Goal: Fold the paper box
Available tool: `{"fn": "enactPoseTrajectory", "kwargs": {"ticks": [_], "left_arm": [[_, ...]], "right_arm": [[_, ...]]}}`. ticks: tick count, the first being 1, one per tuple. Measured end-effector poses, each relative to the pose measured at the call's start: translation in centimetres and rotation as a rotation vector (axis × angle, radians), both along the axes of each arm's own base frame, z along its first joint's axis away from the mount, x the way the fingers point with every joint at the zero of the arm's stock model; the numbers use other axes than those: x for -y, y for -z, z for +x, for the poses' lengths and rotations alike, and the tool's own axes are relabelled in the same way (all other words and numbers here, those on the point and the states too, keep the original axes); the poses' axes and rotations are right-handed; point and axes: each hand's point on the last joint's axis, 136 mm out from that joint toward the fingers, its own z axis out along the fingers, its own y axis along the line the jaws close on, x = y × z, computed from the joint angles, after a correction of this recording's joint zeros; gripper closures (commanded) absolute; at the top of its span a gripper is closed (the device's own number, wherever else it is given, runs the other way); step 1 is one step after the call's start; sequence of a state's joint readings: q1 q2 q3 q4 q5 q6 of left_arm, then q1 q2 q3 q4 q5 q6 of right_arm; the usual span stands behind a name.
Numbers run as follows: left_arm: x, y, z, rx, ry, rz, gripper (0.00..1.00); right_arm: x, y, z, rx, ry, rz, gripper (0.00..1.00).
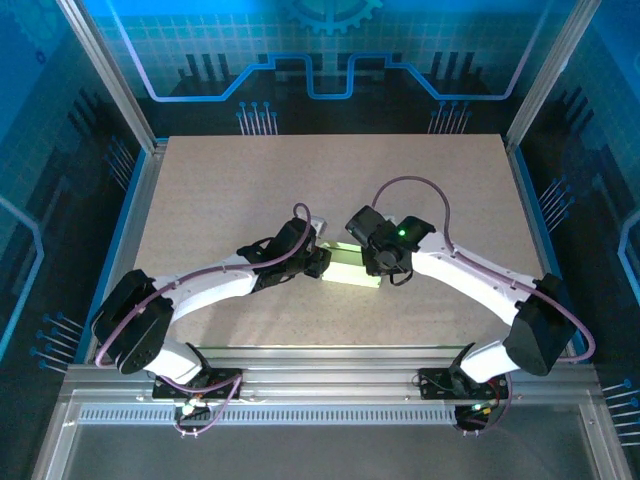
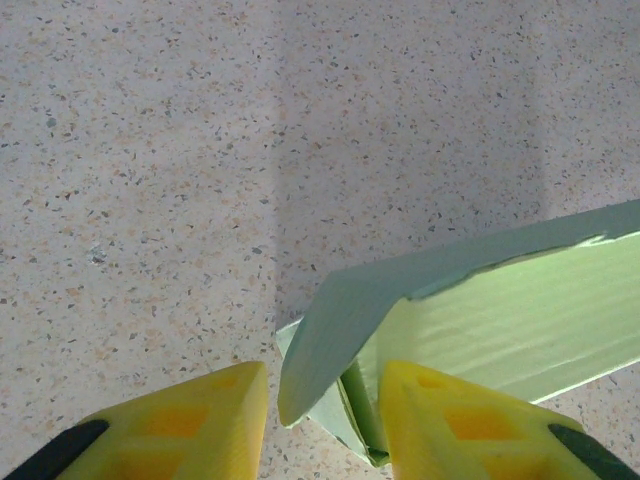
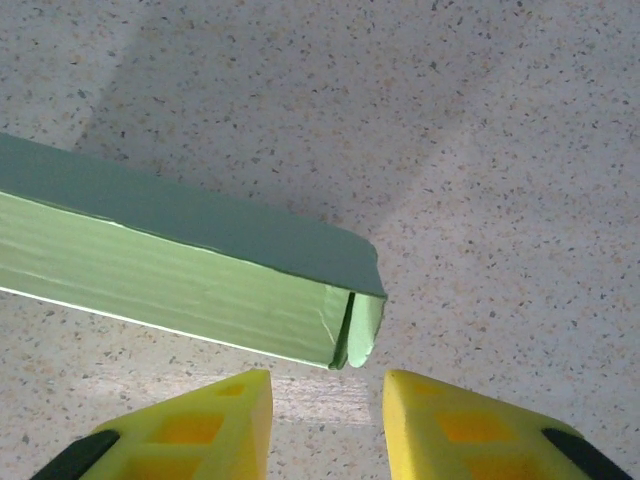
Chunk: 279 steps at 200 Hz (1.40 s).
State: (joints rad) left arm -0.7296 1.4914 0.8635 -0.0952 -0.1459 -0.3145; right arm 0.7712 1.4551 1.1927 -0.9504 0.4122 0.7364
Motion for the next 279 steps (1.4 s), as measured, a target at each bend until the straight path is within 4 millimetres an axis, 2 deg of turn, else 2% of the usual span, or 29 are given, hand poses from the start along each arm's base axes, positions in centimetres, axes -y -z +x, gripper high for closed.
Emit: {"fn": "enactPoseTrajectory", "kwargs": {"ticks": [31, 63, 87, 136, 169, 228, 279], "left_arm": [[0.0, 0.0, 0.0, 0.000, 0.000, 0.000, 0.63], [0.0, 0.0, 0.0, 0.000, 0.000, 0.000, 0.63], [0.0, 0.0, 0.0, 0.000, 0.001, 0.000, 0.63], [0.0, 0.0, 0.0, 0.001, 0.002, 0.001, 0.63], [0.0, 0.0, 0.0, 0.002, 0.002, 0.001, 0.62], [-0.7, -0.2, -0.5, -0.007, -0.003, 0.023, 0.42], [-1.8, -0.3, -3.0, -0.063, 0.031, 0.037, 0.27]], "right_arm": [[0.1, 0.2, 0.1, -0.003, 0.000, -0.010, 0.63], [0.4, 0.4, 0.5, -0.014, -0.003, -0.025, 0.69], [0.5, 0.4, 1.1, -0.019, -0.005, -0.034, 0.76], [0.9, 0.8, 1.1, -0.040, -0.010, -0.061, 1.00], [0.9, 0.8, 1.2, -0.038, -0.009, -0.060, 1.00], [0.9, 0.7, 1.2, -0.035, -0.004, -0.059, 1.00], [0.8, 0.7, 1.3, -0.032, 0.006, -0.051, 1.00]]}}
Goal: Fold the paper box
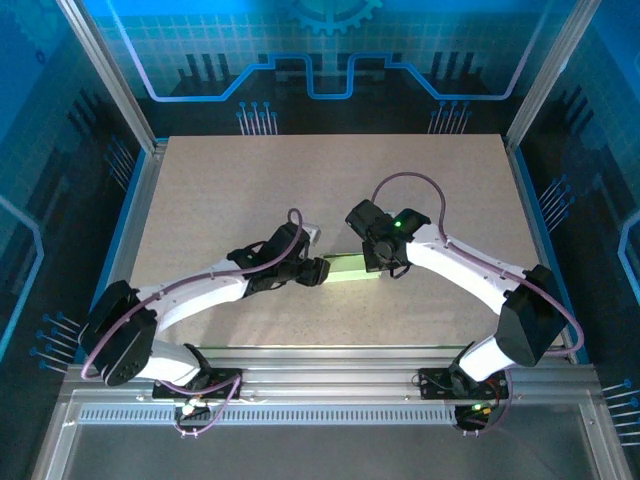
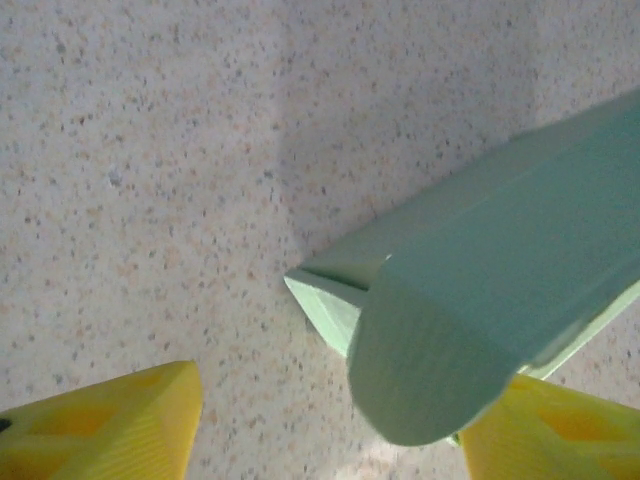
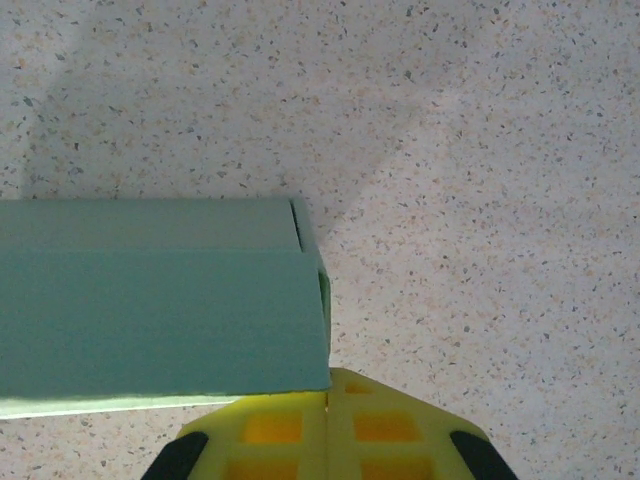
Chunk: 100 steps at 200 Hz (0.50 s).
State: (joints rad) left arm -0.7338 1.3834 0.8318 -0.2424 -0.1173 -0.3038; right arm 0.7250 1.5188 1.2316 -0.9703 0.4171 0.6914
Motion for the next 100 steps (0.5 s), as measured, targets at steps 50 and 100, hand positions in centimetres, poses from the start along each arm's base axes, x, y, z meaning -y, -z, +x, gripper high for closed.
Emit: {"fn": "enactPoseTrajectory", "kwargs": {"ticks": [50, 100], "left_arm": [[-1.3, 0.0, -2.0, -0.043, 0.032, 0.040, 0.15], [-1.5, -1.7, -2.8, -0.036, 0.057, 0.018, 0.19]], "right_arm": [[0.1, 0.1, 0.0, -0.007, 0.013, 0.012, 1.00], [0.1, 0.0, -0.1, -0.022, 0.017, 0.024, 1.00]]}}
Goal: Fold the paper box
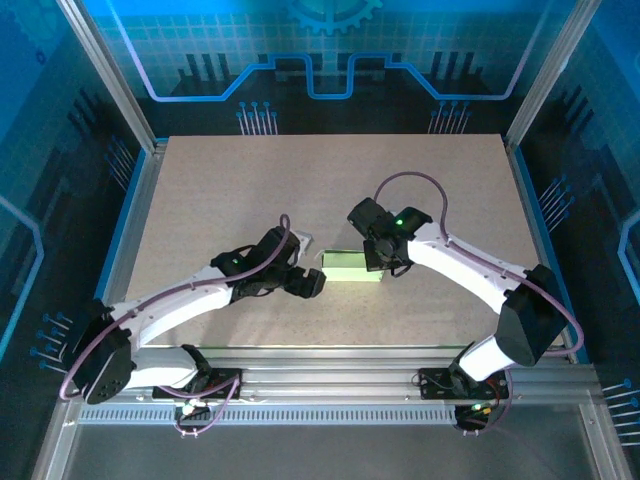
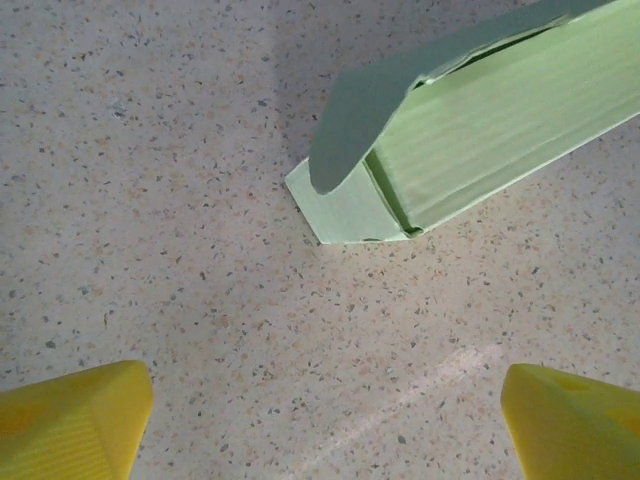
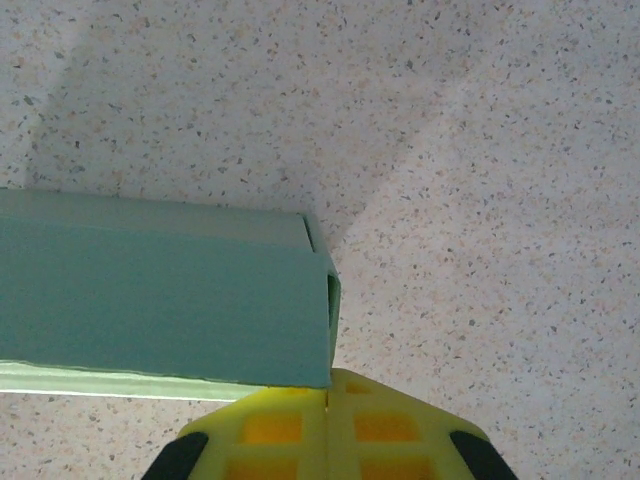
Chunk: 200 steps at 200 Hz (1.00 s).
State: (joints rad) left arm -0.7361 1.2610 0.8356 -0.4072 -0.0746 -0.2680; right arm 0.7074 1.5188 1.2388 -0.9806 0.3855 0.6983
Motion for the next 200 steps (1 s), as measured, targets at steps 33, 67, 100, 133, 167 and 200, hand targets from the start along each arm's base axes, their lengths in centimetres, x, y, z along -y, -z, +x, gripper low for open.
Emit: {"fn": "enactPoseTrajectory", "kwargs": {"ticks": [33, 67, 100, 133, 167, 200], "left_arm": [[0.2, -2.2, 1.0, 0.022, -0.011, 0.003, 0.41], [1.1, -3.6, 2.6, 0.014, -0.021, 0.000, 0.48], [2.1, -3.5, 3.3, -0.012, -0.007, 0.017, 0.53], [2.6, -2.8, 4.0, -0.034, 0.012, 0.062, 0.58], [2.7, -1.9, 4.7, -0.044, 0.029, 0.119, 0.65], [2.7, -0.9, 5.1, -0.060, 0.039, 0.162, 0.74]], "right_arm": [[-0.1, -0.4, 0.2, -0.018, 0.007, 0.020, 1.00], [-0.2, -0.1, 0.0, -0.049, 0.004, 0.022, 1.00], [-0.2, -0.2, -0.1, -0.056, 0.004, 0.025, 1.00], [-0.1, -0.1, -0.2, -0.060, 0.004, 0.021, 1.00], [-0.1, -0.1, -0.2, -0.061, 0.004, 0.021, 1.00], [-0.2, -0.3, -0.2, -0.063, -0.001, 0.026, 1.00]]}}
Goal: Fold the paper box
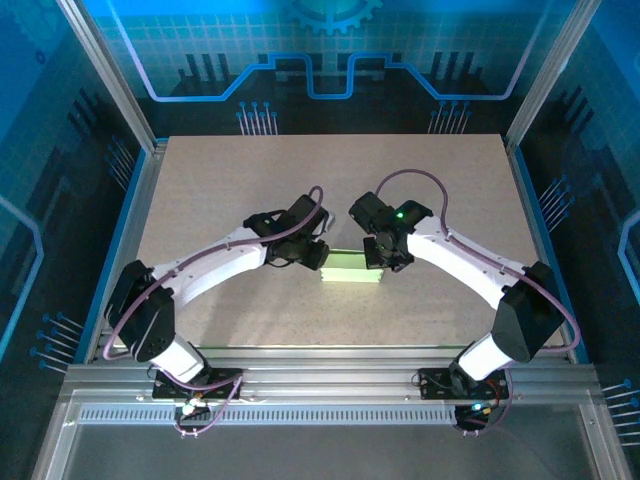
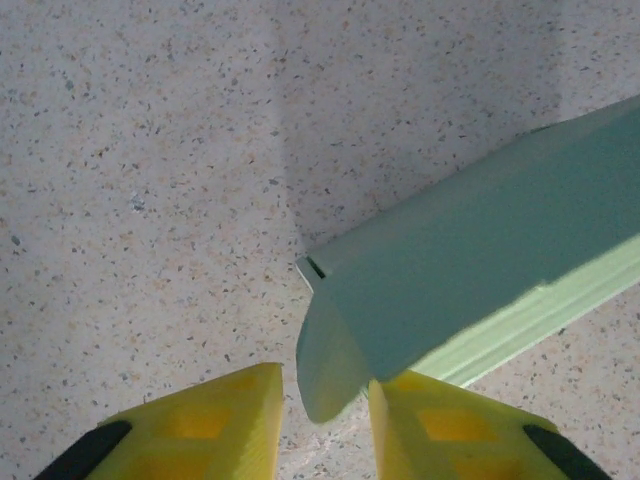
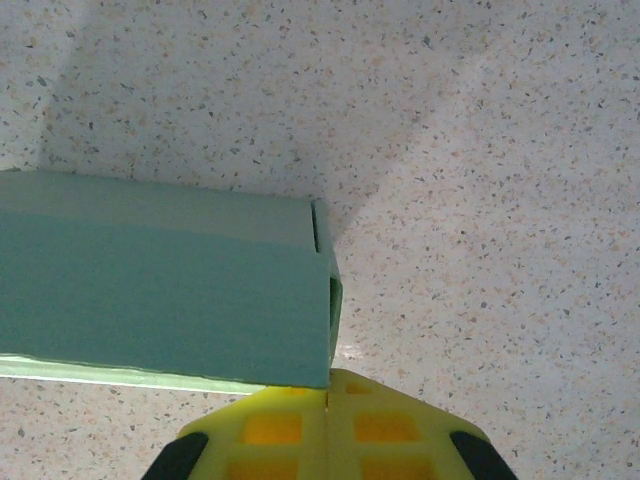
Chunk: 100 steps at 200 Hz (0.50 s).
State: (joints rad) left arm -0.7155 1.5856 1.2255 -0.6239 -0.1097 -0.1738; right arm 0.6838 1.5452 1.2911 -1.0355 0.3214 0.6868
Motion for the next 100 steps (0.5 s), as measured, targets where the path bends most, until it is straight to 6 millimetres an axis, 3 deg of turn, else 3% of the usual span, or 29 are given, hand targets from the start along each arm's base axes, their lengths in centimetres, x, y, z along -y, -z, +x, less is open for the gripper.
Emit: {"fn": "enactPoseTrajectory", "kwargs": {"ticks": [57, 100], "left_arm": [[0.31, 0.03, 0.52, 0.000, 0.014, 0.019, 0.96], [0.39, -0.49, 0.61, -0.002, 0.011, 0.019, 1.00]], "right_arm": [[-0.06, -0.16, 0.06, -0.003, 0.002, 0.009, 1.00], [-0.12, -0.14, 0.02, -0.006, -0.005, 0.011, 1.00]]}}
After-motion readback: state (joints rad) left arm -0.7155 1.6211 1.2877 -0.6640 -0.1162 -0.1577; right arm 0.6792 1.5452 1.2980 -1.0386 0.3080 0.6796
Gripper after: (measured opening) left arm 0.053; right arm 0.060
